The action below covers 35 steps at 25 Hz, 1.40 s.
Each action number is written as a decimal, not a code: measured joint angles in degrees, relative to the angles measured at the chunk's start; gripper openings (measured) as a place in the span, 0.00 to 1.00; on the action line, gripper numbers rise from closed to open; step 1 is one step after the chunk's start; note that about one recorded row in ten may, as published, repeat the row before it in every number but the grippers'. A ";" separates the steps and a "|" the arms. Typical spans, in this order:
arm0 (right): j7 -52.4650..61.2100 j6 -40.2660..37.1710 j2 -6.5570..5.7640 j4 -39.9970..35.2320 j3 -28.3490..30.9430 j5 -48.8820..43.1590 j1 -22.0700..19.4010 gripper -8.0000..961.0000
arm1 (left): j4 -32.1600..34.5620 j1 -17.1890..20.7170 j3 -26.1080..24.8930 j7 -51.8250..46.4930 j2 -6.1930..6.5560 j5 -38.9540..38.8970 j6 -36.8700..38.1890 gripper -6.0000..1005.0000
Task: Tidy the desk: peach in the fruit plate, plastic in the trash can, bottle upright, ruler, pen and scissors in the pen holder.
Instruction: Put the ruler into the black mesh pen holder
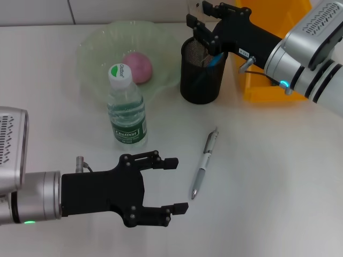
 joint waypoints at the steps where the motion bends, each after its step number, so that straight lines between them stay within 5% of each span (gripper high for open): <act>1: 0.00 0.00 0.00 0.00 0.00 0.00 0.00 0.40 | 0.00 0.02 0.00 0.02 0.00 0.00 0.00 0.81; 27: -0.57 2.57 0.00 -0.16 0.07 -0.01 -0.29 0.44 | -0.68 -0.15 -0.02 0.36 -0.02 0.00 0.07 0.80; 30: -0.36 1.96 0.00 -0.36 0.23 0.09 -1.10 0.68 | -0.68 -0.07 -0.14 0.36 -0.01 0.00 0.31 0.80; 35: 2.74 -4.11 -0.03 -2.72 0.47 0.08 -4.10 0.70 | -0.66 0.22 -0.23 0.36 -0.01 0.00 0.35 0.80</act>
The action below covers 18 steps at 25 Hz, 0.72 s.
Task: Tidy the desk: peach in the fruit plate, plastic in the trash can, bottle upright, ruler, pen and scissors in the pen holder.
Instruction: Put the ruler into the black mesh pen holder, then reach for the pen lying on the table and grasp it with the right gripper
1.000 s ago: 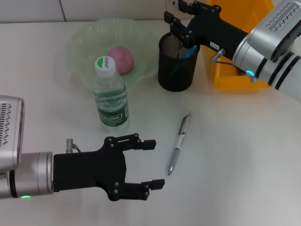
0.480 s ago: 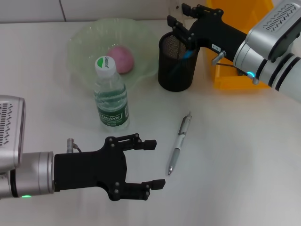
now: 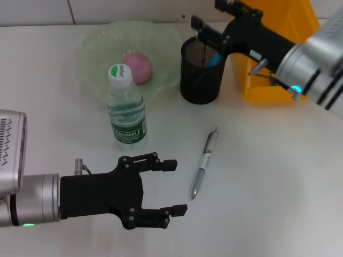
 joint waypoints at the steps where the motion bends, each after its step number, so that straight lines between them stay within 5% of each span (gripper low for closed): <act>1: 1.80 -2.26 -0.07 -2.03 -0.14 -0.07 -1.73 0.70 | 0.00 0.00 0.00 0.00 0.00 0.00 0.00 0.80; 5: 9.63 -7.52 -0.15 -14.84 -1.36 -0.35 -11.59 0.72 | -0.01 0.03 -0.07 0.00 -0.01 0.00 0.01 0.80; 11: 22.21 -8.68 -0.59 -30.09 -3.70 -3.38 -21.17 0.84 | -0.01 0.05 -0.20 -0.19 -0.01 0.00 0.03 0.80; 15: 38.16 -11.83 -0.59 -47.55 0.30 -21.40 -29.81 0.86 | 0.30 0.18 -0.22 -0.51 0.00 0.00 0.73 0.79; 18: 42.94 -16.24 -0.51 -51.09 4.01 -28.76 -30.94 0.87 | 0.38 0.24 -0.29 -0.52 -0.01 -0.03 1.31 0.79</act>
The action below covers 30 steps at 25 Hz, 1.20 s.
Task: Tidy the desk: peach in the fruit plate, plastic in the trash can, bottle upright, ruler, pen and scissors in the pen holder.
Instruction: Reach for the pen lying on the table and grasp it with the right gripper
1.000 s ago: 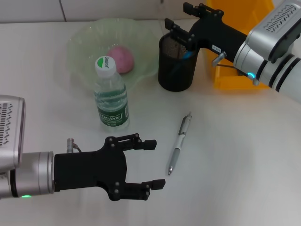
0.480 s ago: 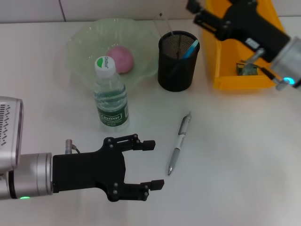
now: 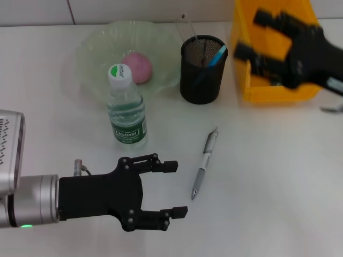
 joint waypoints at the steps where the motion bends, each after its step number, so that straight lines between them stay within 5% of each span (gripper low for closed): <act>1: 1.99 -2.80 0.02 -1.02 2.04 -3.19 -0.30 0.87 | 0.01 0.00 -0.02 0.00 -0.02 -0.05 0.08 0.79; 7: 3.66 -20.65 -0.17 -0.01 15.41 -17.70 -1.16 0.87 | 0.13 -0.14 -0.02 -0.08 -0.14 -0.42 0.66 0.79; 19: -6.99 -22.55 -0.16 11.21 20.06 -28.50 -3.20 0.87 | 2.08 -1.66 -0.85 -3.48 -0.45 -1.31 2.37 0.79; 30: -8.38 -18.59 -0.16 13.08 25.34 -36.66 -3.98 0.87 | 26.92 5.33 7.00 -26.94 -0.47 -0.34 -9.03 0.79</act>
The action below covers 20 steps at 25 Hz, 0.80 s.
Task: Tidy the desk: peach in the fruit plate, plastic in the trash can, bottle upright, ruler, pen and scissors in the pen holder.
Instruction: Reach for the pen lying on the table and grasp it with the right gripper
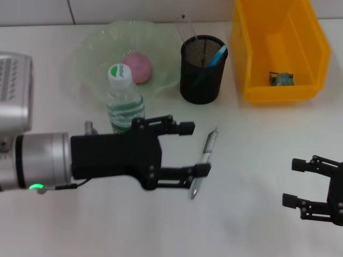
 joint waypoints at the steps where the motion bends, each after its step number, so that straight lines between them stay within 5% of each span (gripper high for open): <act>1: -0.01 0.11 0.00 0.02 0.79 -0.59 -0.01 0.87 | 1.76 0.40 0.87 -2.55 0.06 0.63 -1.40 0.79; 7: -0.05 0.98 0.00 -0.26 3.33 -3.26 -0.38 0.87 | 13.64 0.76 6.42 -23.29 0.06 10.29 -8.42 0.79; 20: -0.33 1.84 0.00 -0.51 5.51 -4.85 -1.06 0.87 | 25.07 -3.44 15.16 -53.66 -0.25 32.04 -15.61 0.78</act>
